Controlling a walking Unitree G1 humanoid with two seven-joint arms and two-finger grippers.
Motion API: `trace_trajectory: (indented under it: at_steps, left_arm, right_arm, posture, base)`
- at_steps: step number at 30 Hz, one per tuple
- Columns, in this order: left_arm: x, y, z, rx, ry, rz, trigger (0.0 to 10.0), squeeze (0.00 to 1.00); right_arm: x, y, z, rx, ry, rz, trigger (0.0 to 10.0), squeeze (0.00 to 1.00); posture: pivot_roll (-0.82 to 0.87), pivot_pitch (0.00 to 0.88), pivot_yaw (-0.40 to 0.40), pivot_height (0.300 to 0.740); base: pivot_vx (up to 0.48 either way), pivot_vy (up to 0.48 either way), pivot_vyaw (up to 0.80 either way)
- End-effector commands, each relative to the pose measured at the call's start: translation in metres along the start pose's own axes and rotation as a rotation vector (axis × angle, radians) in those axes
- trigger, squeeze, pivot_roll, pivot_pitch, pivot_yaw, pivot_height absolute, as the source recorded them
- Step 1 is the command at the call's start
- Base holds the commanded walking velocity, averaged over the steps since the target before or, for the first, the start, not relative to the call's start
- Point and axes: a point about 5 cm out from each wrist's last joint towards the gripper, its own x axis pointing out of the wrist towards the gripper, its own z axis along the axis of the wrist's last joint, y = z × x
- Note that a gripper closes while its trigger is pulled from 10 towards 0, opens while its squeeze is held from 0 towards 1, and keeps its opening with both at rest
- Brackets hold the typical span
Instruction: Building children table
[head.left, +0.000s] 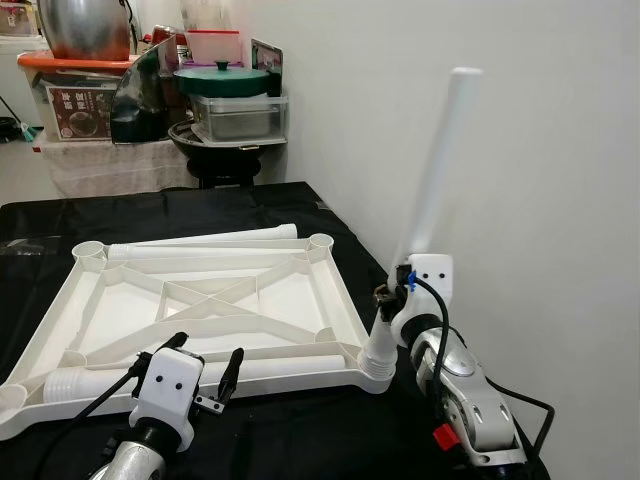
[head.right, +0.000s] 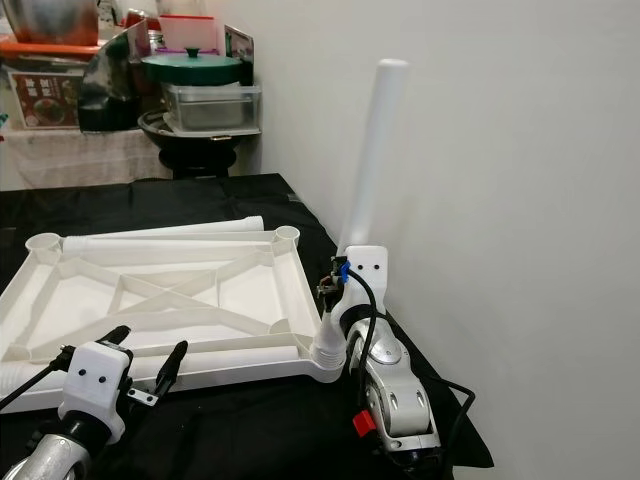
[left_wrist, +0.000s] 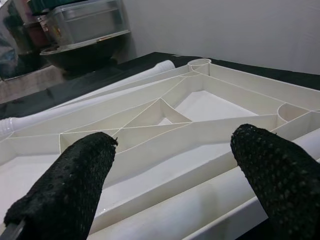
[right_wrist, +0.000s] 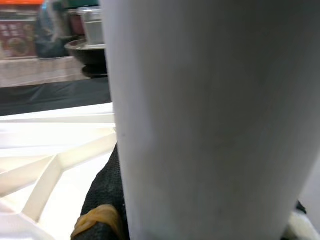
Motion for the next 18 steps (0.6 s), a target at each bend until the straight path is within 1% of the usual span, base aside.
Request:
trace_trajectory:
  at_steps: [1, 5, 8, 9, 11, 16, 18]
  left_arm:
    - [0.001, -0.001, -0.003, 0.0, 0.008, 0.002, 10.0, 0.0]
    - [0.001, 0.0, -0.003, 0.0, 0.008, 0.0, 10.0, 0.0]
    - [0.0, 0.0, -0.004, 0.001, 0.008, -0.001, 10.0, 0.0]
    - [0.0, 0.0, -0.004, 0.001, 0.008, -0.001, 10.0, 0.0]
    - [0.001, 0.0, -0.004, 0.001, 0.008, -0.001, 10.0, 0.0]
    - [0.001, 0.0, -0.004, 0.001, 0.008, -0.002, 10.0, 0.0]
    - [0.001, 0.0, -0.004, 0.0, 0.009, -0.003, 10.0, 0.0]
  right_arm:
    - [-0.008, -0.029, -0.053, -0.033, 0.248, -0.154, 10.0, 0.0]
    - [-0.009, -0.031, -0.051, -0.026, 0.237, -0.192, 10.0, 0.0]
    - [-0.01, -0.034, -0.049, -0.02, 0.219, -0.253, 10.0, 0.0]
    - [-0.01, -0.034, -0.049, -0.02, 0.219, -0.253, 10.0, 0.0]
    - [-0.011, -0.038, -0.048, -0.033, 0.201, -0.296, 10.0, 0.0]
    - [-0.012, -0.039, -0.047, -0.031, 0.196, -0.317, 10.0, 0.0]
    - [-0.011, -0.037, -0.047, -0.035, 0.196, -0.306, 10.0, 0.0]
  posture:
    - [0.1, 0.0, -0.088, 0.74]
    - [0.1, 0.0, -0.083, 0.74]
    - [0.1, 0.0, -0.08, 0.74]
    - [0.1, 0.0, -0.08, 0.74]
    - [0.1, 0.0, -0.08, 0.74]
    - [0.1, 0.0, -0.081, 0.74]
    - [0.1, 0.0, -0.081, 0.74]
  base:
    - [0.0, 0.0, 0.0]
    - [0.0, 0.0, 0.0]
    - [0.0, 0.0, 0.0]
    - [0.0, 0.0, 0.0]
    - [0.0, 0.0, 0.0]
    - [0.0, 0.0, 0.0]
    - [0.0, 0.0, 0.0]
